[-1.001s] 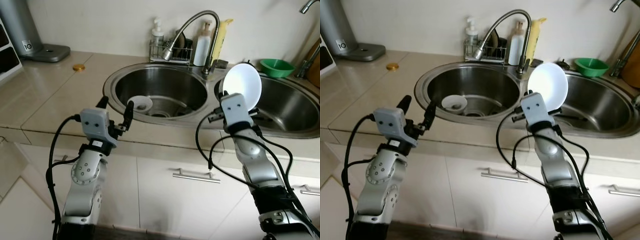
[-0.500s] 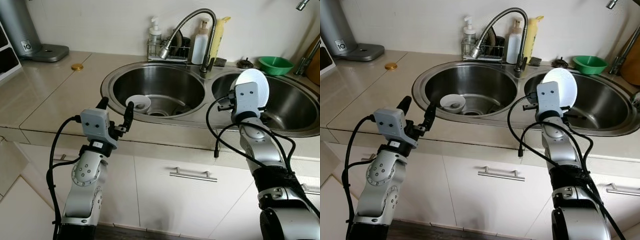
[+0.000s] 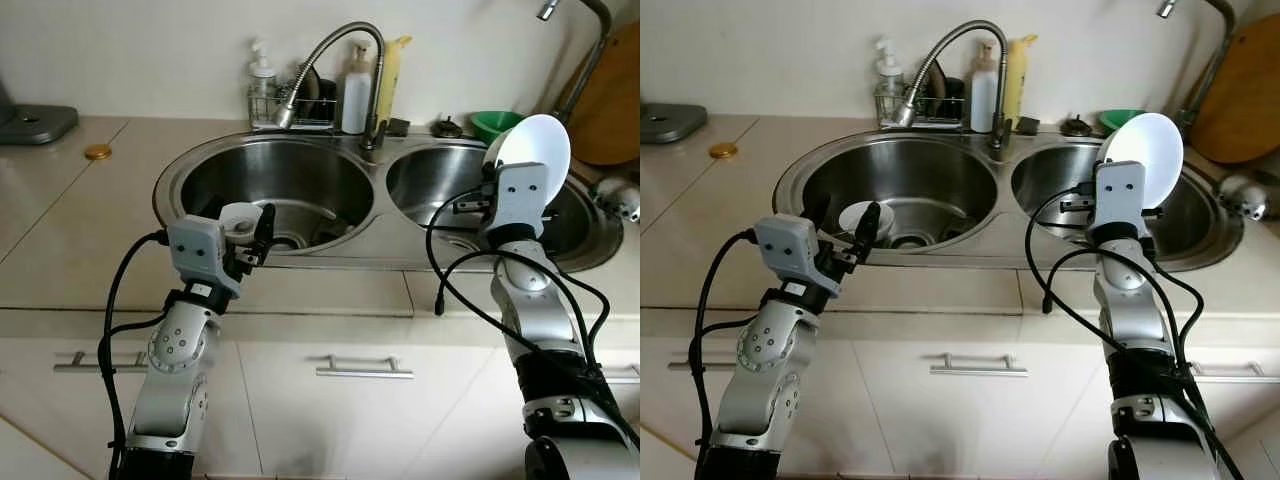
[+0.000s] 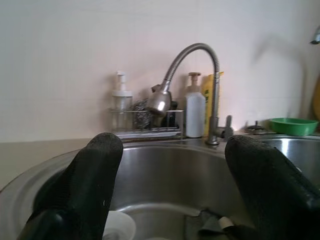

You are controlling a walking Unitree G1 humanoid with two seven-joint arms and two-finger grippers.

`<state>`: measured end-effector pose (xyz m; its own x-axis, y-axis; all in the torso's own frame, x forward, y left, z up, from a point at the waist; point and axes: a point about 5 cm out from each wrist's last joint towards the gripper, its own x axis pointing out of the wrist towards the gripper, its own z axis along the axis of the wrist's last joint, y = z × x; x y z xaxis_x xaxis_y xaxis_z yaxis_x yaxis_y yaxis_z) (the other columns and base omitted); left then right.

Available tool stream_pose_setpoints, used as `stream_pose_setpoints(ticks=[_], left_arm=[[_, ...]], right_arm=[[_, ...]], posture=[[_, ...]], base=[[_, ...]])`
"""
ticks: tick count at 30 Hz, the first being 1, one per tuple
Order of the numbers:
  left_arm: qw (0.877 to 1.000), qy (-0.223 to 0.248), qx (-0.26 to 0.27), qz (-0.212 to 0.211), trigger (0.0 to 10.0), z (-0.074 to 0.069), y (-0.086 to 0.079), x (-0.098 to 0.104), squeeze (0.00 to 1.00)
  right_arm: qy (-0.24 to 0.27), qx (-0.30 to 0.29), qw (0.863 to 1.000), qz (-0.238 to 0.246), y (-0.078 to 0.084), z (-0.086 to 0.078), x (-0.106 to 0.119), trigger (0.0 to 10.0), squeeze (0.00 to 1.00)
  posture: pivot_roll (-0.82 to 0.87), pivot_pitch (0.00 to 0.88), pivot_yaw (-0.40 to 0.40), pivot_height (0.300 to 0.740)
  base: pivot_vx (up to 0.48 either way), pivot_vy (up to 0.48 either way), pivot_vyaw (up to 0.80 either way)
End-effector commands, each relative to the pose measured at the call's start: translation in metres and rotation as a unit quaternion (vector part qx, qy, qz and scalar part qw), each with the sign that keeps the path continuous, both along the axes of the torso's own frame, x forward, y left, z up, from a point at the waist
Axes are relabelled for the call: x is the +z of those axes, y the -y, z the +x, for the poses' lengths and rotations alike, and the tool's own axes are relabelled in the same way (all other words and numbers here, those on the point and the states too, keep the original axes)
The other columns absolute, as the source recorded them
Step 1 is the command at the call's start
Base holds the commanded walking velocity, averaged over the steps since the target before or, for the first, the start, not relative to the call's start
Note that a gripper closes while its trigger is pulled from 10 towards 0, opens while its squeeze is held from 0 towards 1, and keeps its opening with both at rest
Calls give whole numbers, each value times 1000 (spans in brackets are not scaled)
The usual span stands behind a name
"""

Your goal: Kitchen organization

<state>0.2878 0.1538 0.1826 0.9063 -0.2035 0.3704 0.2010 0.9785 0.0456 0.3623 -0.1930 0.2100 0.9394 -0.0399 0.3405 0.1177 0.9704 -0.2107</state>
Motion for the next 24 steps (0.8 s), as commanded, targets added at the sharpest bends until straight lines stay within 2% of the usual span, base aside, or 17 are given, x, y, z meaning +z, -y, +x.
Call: stream_pose_setpoints(ticks=[1, 4, 11, 15, 17, 21, 22, 23, 24], left_arm=[[1000, 9, -8, 3, 10000, 1, 3, 5, 0], [1000, 5, -9, 4, 10000, 1, 3, 4, 0], [1000, 4, -18, -8, 10000, 0, 7, 4, 0], [1000, 1, -22, -4, 10000, -1, 8, 3, 0], [1000, 1, -22, -4, 10000, -1, 8, 3, 0], [1000, -2, -24, -2, 10000, 0, 9, 2, 0], [1000, -3, -25, -3, 10000, 0, 9, 1, 0], [1000, -3, -25, -3, 10000, 0, 9, 1, 0], [1000, -5, -25, -3, 10000, -1, 9, 1, 0]], right_arm=[[23, 2, 1000, -4, 0, -4, 8, 10000, 0], [24, 3, 1000, -3, -1, -4, 7, 10000, 0], [18, -1, 1000, 7, 0, -2, 6, 10000, 0], [-68, -23, 994, 76, 11, 9, -10, 10000, 0], [-71, -26, 994, 79, 12, 10, -10, 10000, 0], [-137, -57, 979, 141, 27, 16, -23, 10000, 0], [-170, -75, 968, 170, 35, 16, -33, 10000, 0], [-170, -75, 968, 170, 35, 16, -33, 10000, 0], [-190, -79, 957, 207, 39, 16, -39, 10000, 0]], posture=[[31, 0, -16, 740], [33, 0, -19, 740], [37, 0, -24, 740], [38, 0, -25, 740], [38, 0, -25, 740], [41, 0, -28, 740], [41, 0, -29, 740], [41, 0, -29, 740], [41, 0, -29, 740]], base=[[405, 0, 0], [362, 0, 0], [0, 0, 0], [0, 0, 0], [0, 0, 0], [0, 0, 0], [0, 0, 0], [0, 0, 0], [0, 0, 0]])
